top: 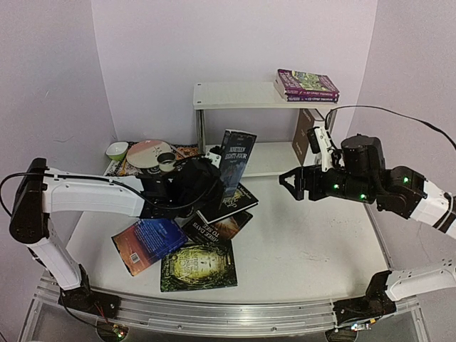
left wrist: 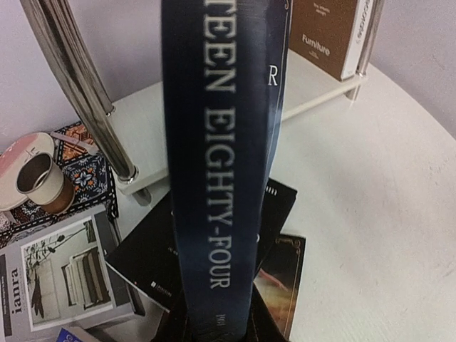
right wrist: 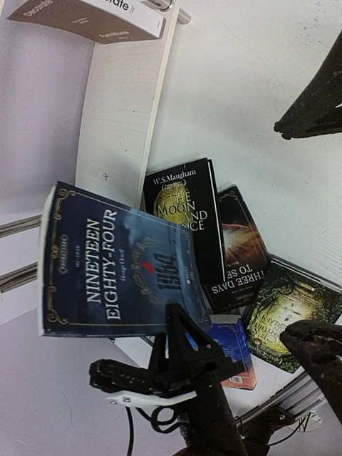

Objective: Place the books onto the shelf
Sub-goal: Pass from the right arm to the left, then place the book on the shelf.

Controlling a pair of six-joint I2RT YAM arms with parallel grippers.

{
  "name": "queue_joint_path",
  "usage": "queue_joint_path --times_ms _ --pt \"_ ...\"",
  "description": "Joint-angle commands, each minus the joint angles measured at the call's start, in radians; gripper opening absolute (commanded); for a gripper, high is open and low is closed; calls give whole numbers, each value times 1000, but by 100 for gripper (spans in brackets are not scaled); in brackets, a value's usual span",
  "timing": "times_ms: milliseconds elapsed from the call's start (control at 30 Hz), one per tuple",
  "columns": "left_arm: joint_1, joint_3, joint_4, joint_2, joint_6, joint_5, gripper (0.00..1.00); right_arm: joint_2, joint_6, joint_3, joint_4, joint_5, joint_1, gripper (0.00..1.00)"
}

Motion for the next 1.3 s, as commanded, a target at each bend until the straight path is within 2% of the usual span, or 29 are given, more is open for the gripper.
queue_joint_path --times_ms 0,167,500,933,1267 --pt "-1 110 300 65 32 -184 0 2 -15 -13 -8 19 4 88" --pt "1 136 503 179 115 -267 0 -13 -26 -26 -14 23 3 87" --pt "31 294 716 395 242 -362 0 -58 -68 -27 -60 38 4 86" --pt "86 437 757 518 256 -378 0 -111 -74 -36 -107 59 3 86" --pt "140 561 808 661 216 -473 0 -130 -63 -10 -163 57 4 85"
